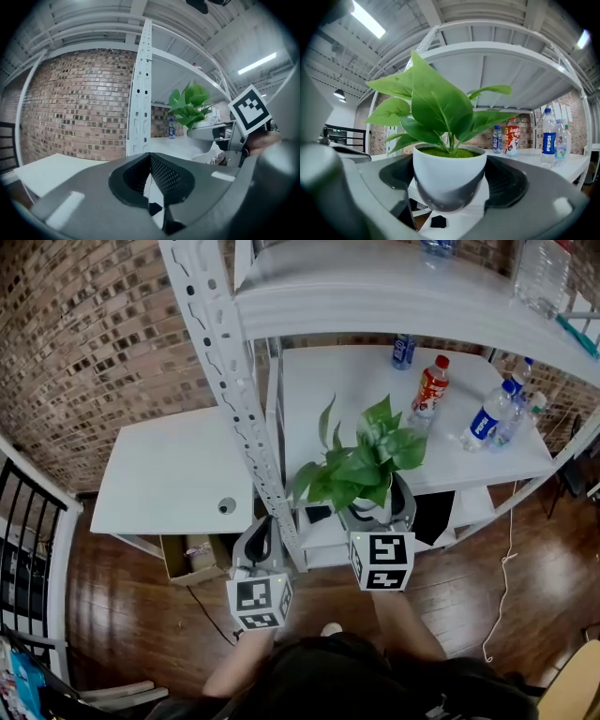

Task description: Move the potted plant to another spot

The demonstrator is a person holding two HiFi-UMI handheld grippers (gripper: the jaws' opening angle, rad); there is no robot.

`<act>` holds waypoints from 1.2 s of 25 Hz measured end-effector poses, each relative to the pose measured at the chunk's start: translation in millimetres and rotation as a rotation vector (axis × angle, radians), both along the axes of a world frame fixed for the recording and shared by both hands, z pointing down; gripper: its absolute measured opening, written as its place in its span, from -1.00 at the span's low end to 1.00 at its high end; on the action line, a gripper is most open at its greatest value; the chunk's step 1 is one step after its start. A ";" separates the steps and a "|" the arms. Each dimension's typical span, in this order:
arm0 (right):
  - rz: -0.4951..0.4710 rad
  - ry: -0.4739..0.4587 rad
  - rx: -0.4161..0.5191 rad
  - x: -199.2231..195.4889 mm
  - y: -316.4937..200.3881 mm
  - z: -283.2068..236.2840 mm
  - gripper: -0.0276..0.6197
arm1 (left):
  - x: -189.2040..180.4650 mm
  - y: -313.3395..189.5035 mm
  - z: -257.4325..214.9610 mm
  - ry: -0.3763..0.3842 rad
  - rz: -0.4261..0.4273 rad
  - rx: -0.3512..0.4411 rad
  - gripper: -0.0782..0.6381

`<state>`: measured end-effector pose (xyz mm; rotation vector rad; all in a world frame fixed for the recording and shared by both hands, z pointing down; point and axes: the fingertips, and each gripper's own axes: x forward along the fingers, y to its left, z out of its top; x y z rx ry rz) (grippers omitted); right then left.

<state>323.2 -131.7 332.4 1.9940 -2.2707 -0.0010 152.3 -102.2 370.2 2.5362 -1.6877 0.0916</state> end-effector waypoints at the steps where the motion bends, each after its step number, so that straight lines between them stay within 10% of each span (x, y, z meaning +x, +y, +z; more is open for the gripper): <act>1: -0.007 -0.003 0.000 -4.5 8.3 -1.8 0.52 | -3.5 1.6 -0.3 -0.002 -0.001 -0.002 -0.74; 16: -0.089 -0.011 -0.026 -139.8 79.4 20.4 0.51 | -124.2 3.0 12.3 -0.046 -0.041 -0.024 -0.74; 30: -0.184 -0.012 0.005 -338.3 4.2 52.7 0.51 | -295.9 -36.5 27.2 0.038 -0.044 0.064 -0.74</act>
